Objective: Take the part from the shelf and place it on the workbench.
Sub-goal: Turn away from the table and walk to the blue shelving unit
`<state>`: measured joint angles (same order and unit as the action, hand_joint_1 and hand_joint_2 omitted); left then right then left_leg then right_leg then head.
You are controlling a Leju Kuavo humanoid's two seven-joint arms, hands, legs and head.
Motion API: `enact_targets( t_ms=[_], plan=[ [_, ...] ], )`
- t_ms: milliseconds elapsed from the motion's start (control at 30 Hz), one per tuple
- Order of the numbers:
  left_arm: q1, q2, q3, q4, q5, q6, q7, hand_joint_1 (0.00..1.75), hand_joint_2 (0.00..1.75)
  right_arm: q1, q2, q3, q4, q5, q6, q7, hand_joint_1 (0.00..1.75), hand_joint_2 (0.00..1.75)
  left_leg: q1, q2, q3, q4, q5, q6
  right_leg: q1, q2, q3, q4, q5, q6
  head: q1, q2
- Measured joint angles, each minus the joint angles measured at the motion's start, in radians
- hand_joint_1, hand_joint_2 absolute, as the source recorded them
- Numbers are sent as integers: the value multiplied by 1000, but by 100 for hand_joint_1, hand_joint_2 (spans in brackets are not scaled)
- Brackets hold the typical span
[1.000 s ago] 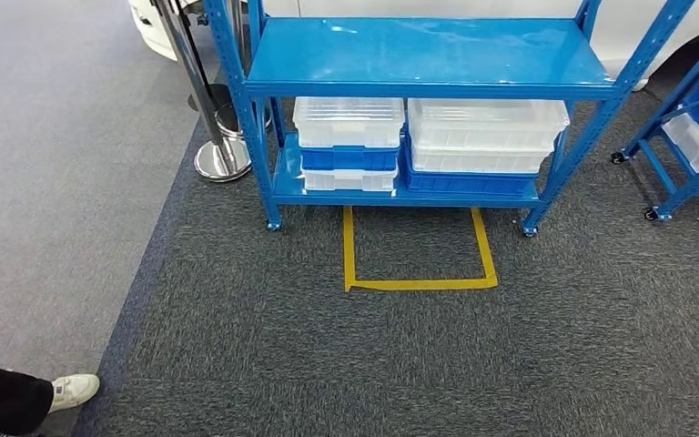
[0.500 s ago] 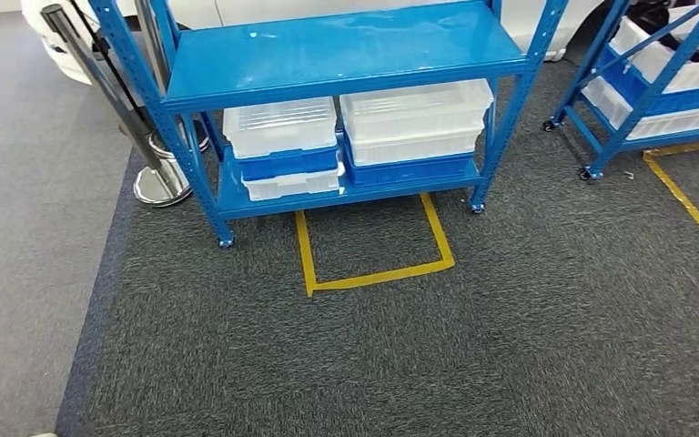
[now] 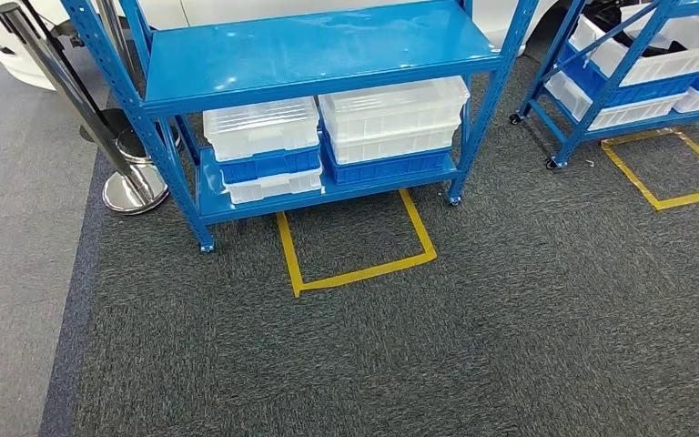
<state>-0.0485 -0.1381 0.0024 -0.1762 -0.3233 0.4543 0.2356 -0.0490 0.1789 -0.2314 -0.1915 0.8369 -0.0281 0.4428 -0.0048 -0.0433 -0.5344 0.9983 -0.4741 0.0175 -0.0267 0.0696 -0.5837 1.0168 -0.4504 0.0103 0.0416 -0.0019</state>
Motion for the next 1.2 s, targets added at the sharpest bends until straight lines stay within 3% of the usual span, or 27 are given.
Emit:
enact_targets(
  t_ms=[100,167,233,300,333,367,400,467,533,633,700,800,833,900,967,1033,1133,1200],
  plan=[
    [-2,1,0,0,-9,2,-1,0,0,-2,-1,2,0,4,2,-1,0,175,-5,2,0,2,2,16,-6,3,4,-13,7,22,0,0],
    [-4,1,0,0,-10,4,-3,0,0,-3,-3,3,0,5,2,-2,0,175,0,10,7,-13,10,30,-4,-16,-1,1,-5,31,0,0],
    [-3,1,1,0,-11,4,-4,0,0,-6,-5,3,0,6,1,-2,0,175,3,21,11,-25,16,39,2,-47,-40,91,-60,26,1,0],
    [0,1,2,0,-11,4,-5,0,0,-8,-8,4,0,8,1,-2,0,175,0,31,10,-25,15,42,4,-57,-105,227,-124,22,1,0],
    [1,2,3,0,-11,3,-5,0,0,-7,-9,4,0,8,1,-3,0,175,-1,35,10,-24,13,41,4,-57,-125,270,-136,21,1,0],
    [2,1,3,0,-11,3,-6,0,0,-7,-9,4,0,9,1,-3,0,175,-2,38,10,-22,11,39,4,-58,-125,274,-127,19,1,0],
    [2,1,3,0,-11,2,-6,0,0,-6,-10,5,0,10,1,-3,0,175,-2,39,11,-19,9,37,4,-60,-105,238,-100,18,1,0],
    [1,1,3,0,-11,2,-8,0,0,-5,-10,5,0,11,1,-3,0,175,-3,40,12,-8,-1,27,5,-66,-34,104,-42,12,1,0],
    [1,1,4,0,-11,2,-10,0,0,-5,-10,6,0,12,1,-4,0,175,-6,40,9,3,-12,15,8,-68,5,27,-24,5,0,0],
    [0,1,5,0,-11,2,-11,0,0,-5,-10,10,0,12,1,-6,0,175,-5,41,9,9,-20,-2,10,-66,8,19,-28,-8,0,0],
    [0,2,5,0,-11,2,-12,0,0,-5,-8,12,0,12,-1,-6,0,175,-1,40,-5,49,-48,-15,6,-67,11,15,-28,-20,0,0],
    [0,2,5,0,-11,2,-12,0,0,-4,-8,13,0,12,-2,-8,0,175,8,40,-95,231,-136,-33,4,-69,12,15,-30,-30,-1,0],
    [1,2,5,0,-11,2,-12,0,0,-4,-8,13,1,13,-3,-8,0,175,11,40,-124,281,-148,-36,4,-68,13,15,-31,-30,-1,0],
    [2,2,5,0,-11,2,-12,0,0,-4,-8,13,1,13,-4,-9,0,175,15,40,-139,293,-126,-39,3,-66,16,15,-34,-30,-1,0],
    [2,2,6,0,-11,2,-12,0,0,-4,-8,13,1,14,-6,-10,0,175,17,41,-129,262,-98,-39,3,-65,19,15,-35,-28,-1,0],
    [2,2,6,0,-11,2,-12,0,0,-4,-8,13,1,14,-6,-10,0,175,17,41,-123,250,-90,-39,3,-65,20,15,-36,-28,-1,0],
    [1,2,7,0,-11,2,-12,0,0,-4,-8,13,1,15,-7,-13,0,175,15,40,-62,117,-25,-33,3,-63,27,15,-41,-20,-1,0],
    [1,2,9,0,-11,2,-12,0,0,-4,-8,13,1,17,-9,-14,0,175,13,38,-23,27,5,-15,3,-62,32,13,-45,-1,0,0]
  ],
)
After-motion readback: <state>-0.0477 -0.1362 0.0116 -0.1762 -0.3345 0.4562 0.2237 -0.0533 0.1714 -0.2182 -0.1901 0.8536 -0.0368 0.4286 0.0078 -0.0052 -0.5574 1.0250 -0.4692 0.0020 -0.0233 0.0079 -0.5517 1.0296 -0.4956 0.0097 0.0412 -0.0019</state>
